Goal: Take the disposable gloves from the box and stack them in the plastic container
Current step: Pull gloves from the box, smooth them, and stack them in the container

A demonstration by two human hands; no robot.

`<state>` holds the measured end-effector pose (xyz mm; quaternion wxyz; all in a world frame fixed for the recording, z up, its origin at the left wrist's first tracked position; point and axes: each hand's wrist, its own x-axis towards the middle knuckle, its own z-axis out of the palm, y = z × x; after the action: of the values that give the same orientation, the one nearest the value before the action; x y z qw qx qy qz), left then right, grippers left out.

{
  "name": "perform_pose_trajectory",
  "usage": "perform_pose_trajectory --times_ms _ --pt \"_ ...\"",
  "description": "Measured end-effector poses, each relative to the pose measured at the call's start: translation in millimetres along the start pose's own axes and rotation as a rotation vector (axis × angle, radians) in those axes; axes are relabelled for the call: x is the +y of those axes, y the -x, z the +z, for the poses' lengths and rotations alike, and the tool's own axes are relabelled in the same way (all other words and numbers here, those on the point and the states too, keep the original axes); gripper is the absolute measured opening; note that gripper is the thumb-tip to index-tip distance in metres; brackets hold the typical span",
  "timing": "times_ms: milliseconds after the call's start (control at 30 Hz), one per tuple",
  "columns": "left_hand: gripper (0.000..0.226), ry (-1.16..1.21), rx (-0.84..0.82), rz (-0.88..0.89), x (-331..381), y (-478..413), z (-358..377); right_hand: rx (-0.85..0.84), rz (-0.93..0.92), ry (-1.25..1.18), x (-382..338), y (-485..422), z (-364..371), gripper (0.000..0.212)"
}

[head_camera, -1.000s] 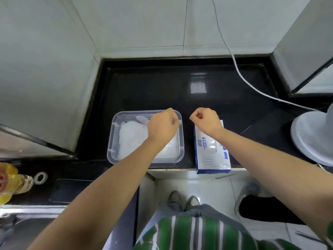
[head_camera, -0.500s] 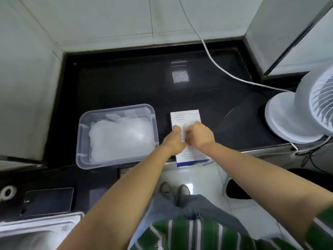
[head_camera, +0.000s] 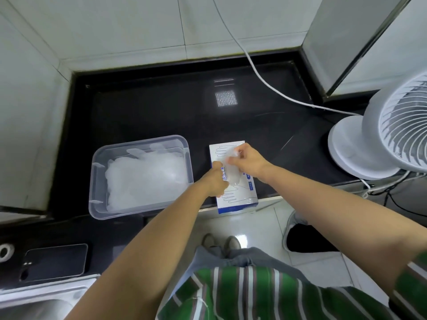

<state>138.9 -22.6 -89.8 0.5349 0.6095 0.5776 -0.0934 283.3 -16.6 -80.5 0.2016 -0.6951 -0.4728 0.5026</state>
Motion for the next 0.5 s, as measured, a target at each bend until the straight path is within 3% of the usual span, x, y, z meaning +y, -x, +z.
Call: perform_pose_trajectory --times_ms 100,233,333,400,467,500 --pt "0.056 0.004 0.005 -0.021 0 0 -1 -0.009 -0.094 0.009 -11 -1 -5 0.013" --pt "0.053 0.020 -0.010 -0.026 3 2 -1 0.196 -0.326 -0.251 -38 2 -9 0.015" --pt "0.039 0.089 0.099 0.012 6 1 -7 0.277 -0.327 -0.333 -54 1 -14 0.014" --pt "0.026 0.477 0.246 0.042 14 4 -19 0.285 -0.310 -0.316 -55 0 -17 0.016" --pt "0.032 0.899 0.359 0.073 25 15 -36 0.291 -0.290 -0.311 -50 0 -17 0.019" --pt "0.034 0.996 0.386 0.102 28 22 -45 0.293 -0.286 -0.312 -48 0 -15 0.020"
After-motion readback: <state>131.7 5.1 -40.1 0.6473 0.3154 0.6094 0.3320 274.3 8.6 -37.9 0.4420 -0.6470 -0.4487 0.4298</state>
